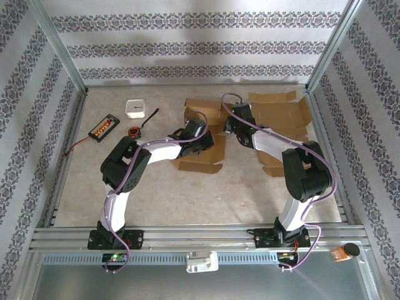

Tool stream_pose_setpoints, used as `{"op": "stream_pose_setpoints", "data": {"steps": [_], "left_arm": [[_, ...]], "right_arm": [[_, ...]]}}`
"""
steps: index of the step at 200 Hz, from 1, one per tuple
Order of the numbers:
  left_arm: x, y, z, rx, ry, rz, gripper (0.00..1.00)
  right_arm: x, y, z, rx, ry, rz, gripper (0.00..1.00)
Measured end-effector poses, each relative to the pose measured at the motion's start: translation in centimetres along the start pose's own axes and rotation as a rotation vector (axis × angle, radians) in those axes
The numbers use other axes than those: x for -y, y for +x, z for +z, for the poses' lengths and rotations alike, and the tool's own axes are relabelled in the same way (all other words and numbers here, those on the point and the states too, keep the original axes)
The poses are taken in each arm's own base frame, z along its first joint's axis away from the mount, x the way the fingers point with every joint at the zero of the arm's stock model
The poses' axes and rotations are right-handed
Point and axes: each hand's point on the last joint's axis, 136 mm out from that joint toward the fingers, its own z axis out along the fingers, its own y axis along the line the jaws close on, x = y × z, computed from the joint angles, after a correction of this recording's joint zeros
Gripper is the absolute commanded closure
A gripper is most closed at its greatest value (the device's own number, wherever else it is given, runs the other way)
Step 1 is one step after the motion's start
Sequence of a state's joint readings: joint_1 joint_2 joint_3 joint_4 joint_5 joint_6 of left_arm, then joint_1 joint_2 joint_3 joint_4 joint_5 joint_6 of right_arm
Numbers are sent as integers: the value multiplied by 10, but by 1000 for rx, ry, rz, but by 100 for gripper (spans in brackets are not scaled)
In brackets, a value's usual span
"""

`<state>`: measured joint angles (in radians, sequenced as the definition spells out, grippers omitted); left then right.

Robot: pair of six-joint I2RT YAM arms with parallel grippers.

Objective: Fold the paper box

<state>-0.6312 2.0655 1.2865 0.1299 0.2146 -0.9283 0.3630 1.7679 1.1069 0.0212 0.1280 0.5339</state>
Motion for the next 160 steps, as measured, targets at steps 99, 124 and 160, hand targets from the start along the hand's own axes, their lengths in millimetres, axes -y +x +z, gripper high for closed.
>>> {"op": "stream_pose_setpoints", "data": {"steps": [99, 124, 160], "left_arm": [[2, 24, 27, -114, 88, 1, 100], [3, 23, 29, -111, 88, 8, 100], [3, 18, 32, -93, 63, 44, 100]], "right_arm": [[-3, 3, -3, -21, -15, 84, 93], [-6, 3, -6, -46, -19, 99, 92], [-19, -1, -13, -76, -23, 72, 91]]}}
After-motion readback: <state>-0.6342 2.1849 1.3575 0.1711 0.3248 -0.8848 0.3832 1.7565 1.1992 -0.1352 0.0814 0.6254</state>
